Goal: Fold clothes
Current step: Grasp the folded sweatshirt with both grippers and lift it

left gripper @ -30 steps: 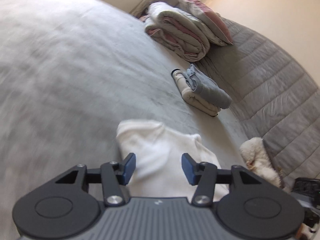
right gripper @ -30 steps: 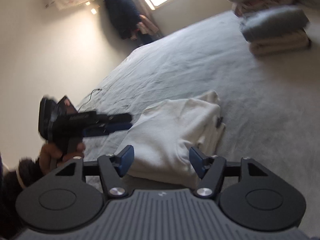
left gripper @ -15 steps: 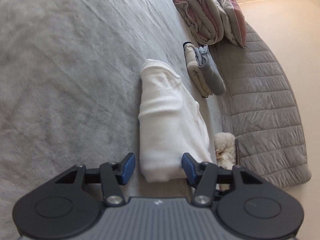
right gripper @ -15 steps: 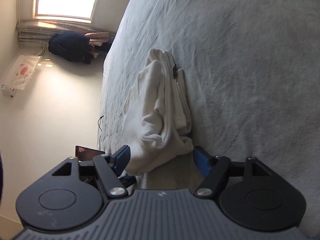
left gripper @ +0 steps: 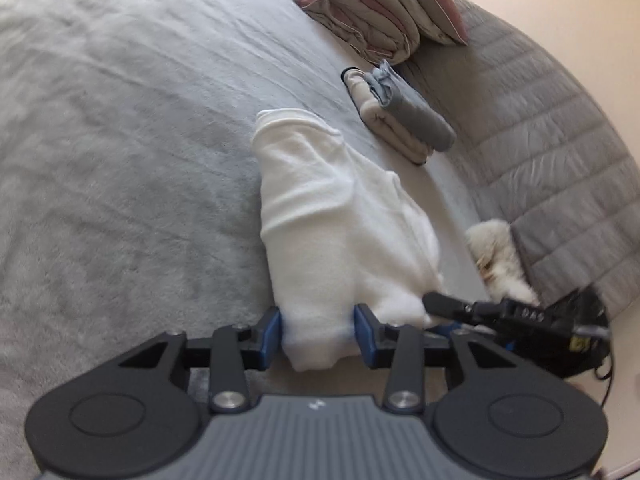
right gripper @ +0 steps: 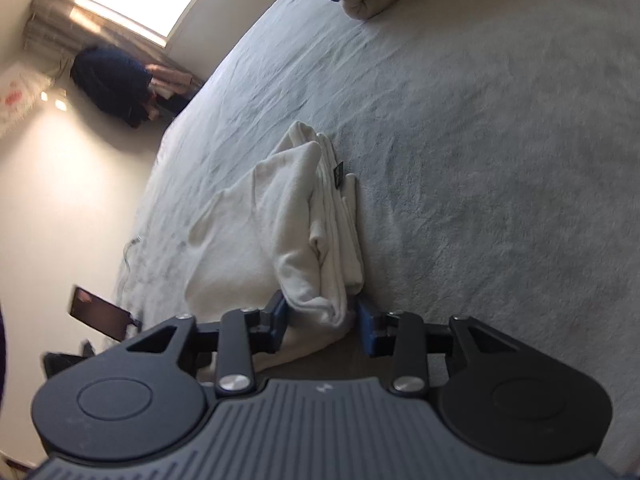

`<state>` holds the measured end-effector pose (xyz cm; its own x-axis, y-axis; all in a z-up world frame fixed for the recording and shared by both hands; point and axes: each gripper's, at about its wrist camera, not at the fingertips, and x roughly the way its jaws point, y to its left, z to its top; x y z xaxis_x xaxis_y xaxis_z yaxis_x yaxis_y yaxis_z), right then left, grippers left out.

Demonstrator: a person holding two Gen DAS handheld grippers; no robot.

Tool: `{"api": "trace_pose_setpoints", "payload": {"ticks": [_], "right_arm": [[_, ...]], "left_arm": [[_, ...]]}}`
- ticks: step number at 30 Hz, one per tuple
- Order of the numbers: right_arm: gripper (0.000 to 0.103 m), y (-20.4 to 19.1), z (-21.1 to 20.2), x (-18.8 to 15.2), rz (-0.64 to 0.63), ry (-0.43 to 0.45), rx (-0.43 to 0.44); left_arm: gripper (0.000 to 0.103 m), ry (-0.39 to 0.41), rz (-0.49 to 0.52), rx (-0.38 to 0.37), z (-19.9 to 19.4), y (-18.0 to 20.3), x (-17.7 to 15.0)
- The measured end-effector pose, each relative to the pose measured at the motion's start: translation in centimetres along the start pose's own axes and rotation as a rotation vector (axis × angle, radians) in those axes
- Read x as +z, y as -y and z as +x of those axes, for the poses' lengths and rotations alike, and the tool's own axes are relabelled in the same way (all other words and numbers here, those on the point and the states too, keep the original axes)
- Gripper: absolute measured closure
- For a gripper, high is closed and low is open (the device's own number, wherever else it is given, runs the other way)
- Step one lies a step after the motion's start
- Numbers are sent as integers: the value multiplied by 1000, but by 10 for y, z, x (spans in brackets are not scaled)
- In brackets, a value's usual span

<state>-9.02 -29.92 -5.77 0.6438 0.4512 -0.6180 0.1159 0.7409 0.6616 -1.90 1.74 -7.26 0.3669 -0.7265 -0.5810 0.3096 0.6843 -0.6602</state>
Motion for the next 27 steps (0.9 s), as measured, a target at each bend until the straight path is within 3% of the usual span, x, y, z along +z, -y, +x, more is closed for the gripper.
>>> {"api": "trace_pose_setpoints", "payload": {"ticks": [3, 6, 19, 23, 25, 27], "right_arm": [[40, -2, -2, 1, -71, 10, -19], [33, -6, -3, 2, -102, 23, -31], [33, 1, 20, 18, 43, 76, 21], [34, -6, 29, 17, 15, 104, 21], [41, -9, 32, 13, -9, 122, 5], [51, -12, 33, 11, -20, 134, -6]], "left_arm": [[49, -5, -25, -2, -4, -6, 7], [47, 9, -68, -10, -7, -15, 8], [46, 78, -105, 3, 13, -15, 20], [47, 74, -146, 21, 19, -14, 28], [47, 76, -140, 36, 19, -12, 28], [57, 81, -111, 58, 18, -8, 28]]}}
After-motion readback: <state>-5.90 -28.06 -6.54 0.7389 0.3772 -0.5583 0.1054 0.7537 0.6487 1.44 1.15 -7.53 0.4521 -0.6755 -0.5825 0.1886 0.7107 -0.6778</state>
